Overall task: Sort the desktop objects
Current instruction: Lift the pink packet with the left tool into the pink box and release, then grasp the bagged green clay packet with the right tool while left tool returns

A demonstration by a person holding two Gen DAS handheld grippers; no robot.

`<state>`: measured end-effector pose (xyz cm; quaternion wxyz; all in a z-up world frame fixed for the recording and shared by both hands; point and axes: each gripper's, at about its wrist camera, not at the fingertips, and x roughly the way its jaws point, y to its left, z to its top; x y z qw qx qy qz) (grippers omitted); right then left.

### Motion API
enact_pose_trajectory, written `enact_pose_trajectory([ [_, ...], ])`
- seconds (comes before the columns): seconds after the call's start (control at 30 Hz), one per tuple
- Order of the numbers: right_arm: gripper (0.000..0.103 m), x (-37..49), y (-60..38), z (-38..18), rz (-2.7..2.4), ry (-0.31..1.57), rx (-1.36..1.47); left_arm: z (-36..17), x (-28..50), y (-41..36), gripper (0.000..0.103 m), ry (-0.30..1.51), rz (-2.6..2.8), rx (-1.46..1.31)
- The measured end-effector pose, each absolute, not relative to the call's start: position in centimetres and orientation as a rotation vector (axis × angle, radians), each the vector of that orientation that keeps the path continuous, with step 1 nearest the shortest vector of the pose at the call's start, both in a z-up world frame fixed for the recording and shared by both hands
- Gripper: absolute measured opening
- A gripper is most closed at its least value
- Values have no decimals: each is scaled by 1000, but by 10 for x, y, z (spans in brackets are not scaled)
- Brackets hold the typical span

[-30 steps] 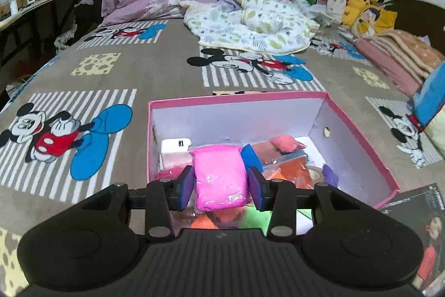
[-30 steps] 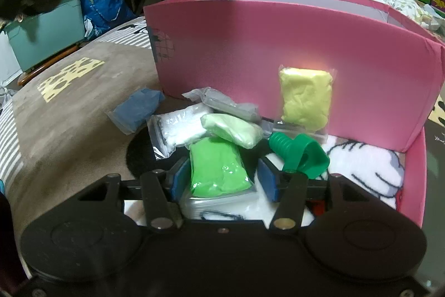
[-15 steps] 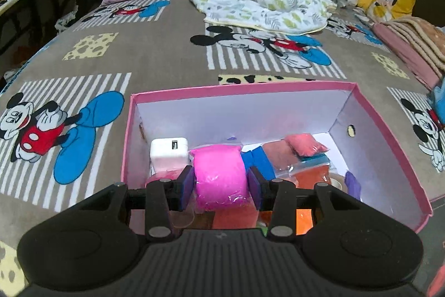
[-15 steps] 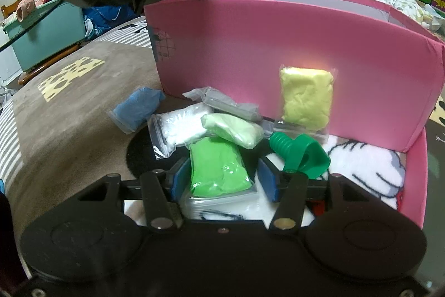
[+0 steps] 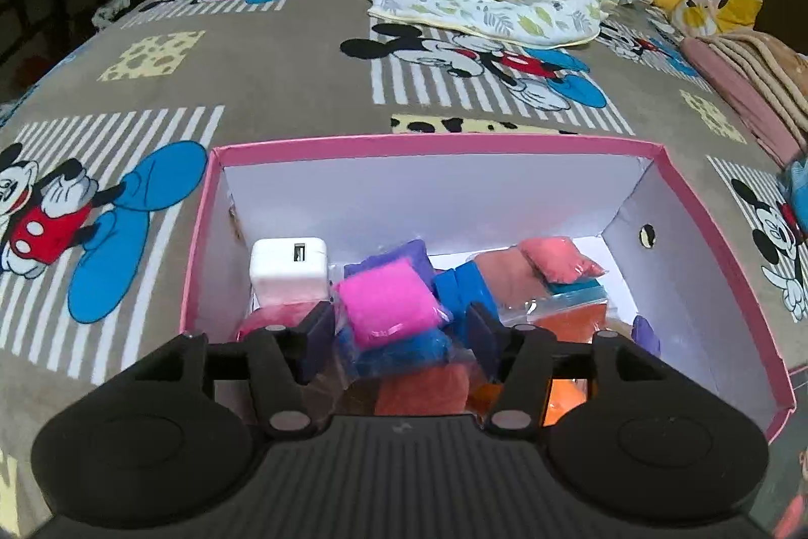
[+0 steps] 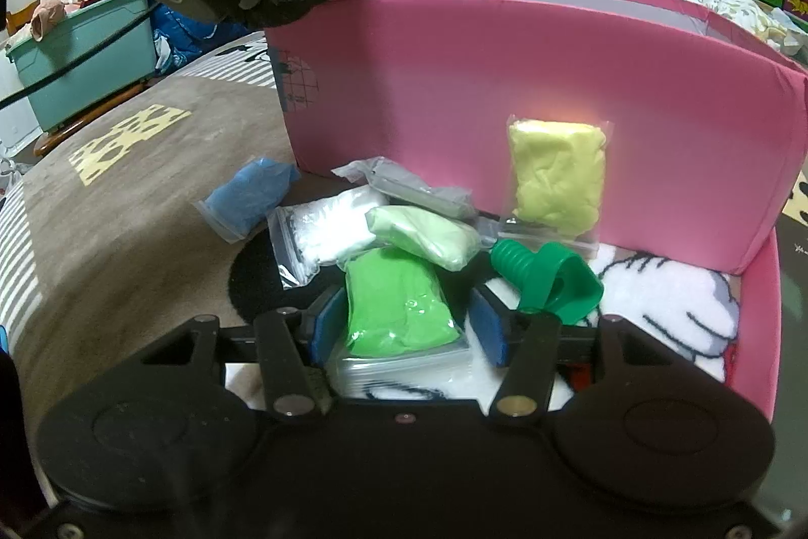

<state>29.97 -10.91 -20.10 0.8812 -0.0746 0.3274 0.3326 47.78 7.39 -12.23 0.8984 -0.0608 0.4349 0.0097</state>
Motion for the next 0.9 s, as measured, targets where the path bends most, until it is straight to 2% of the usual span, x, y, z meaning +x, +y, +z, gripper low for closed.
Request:
enact_pose_trajectory([
  [0.47, 53, 296, -109, -200, 684, 658, -162, -78, 388, 52, 56, 742, -49, -33],
  [0.63, 46, 292, -109, -197, 678, 641, -169, -61, 328, 46, 56, 632, -73, 10],
  [0.67, 42, 291, -109, -197, 676, 637, -170, -60, 317, 47, 56, 618, -75, 8],
  [0.9, 42, 282, -106, -197, 667, 611, -240, -84, 248, 61, 56, 603, -19, -139],
])
